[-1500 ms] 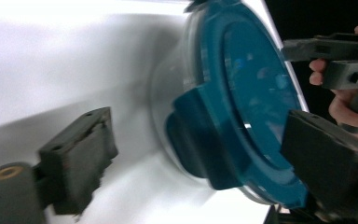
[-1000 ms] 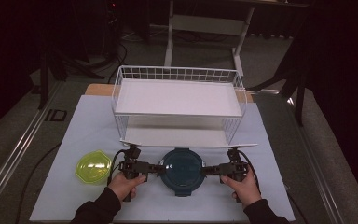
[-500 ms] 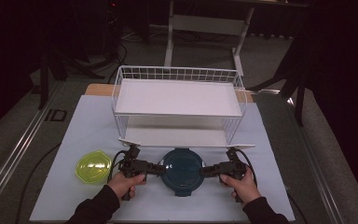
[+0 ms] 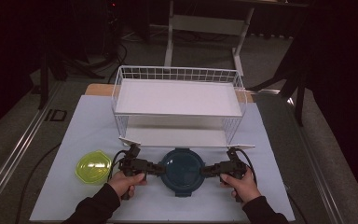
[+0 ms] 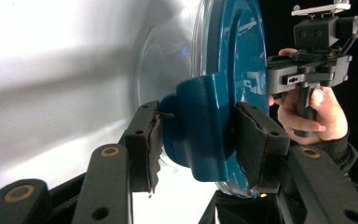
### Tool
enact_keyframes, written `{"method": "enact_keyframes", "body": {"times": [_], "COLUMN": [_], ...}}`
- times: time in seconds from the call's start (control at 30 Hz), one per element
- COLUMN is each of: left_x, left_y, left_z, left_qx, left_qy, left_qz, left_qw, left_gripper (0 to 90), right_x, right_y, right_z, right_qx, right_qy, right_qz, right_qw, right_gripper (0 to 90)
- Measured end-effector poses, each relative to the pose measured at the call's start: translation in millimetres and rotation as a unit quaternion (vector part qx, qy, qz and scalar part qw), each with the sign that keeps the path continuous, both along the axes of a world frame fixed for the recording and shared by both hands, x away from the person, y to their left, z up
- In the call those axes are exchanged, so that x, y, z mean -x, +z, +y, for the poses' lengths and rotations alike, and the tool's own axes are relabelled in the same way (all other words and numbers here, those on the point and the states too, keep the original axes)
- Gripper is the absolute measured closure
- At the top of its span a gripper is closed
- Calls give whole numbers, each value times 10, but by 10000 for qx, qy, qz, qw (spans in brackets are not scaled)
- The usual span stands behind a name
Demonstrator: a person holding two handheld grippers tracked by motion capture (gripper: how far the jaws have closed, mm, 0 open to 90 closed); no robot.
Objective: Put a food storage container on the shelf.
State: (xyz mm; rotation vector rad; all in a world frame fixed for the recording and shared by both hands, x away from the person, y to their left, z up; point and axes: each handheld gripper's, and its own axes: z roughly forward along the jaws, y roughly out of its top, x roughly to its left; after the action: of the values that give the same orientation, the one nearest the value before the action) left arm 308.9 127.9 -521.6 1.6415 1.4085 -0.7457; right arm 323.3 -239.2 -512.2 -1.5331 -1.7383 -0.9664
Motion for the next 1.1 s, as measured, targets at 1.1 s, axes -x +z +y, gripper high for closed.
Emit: {"method": "enact_keyframes", "body": {"times": [1.1], "left_x": [133], "left_y": [483], "left_z": [-43], "left_qx": [178], "left_qy": [113], "left_qz": [-424], "left_qw": [9989], "left_gripper": [563], "right_x": [155], "right_y": [553], "right_z": [-53], "right_qx": [49], "right_qy": [27], "right_qz": [-669], "right_qw": [9977], "right_gripper": [568]}}
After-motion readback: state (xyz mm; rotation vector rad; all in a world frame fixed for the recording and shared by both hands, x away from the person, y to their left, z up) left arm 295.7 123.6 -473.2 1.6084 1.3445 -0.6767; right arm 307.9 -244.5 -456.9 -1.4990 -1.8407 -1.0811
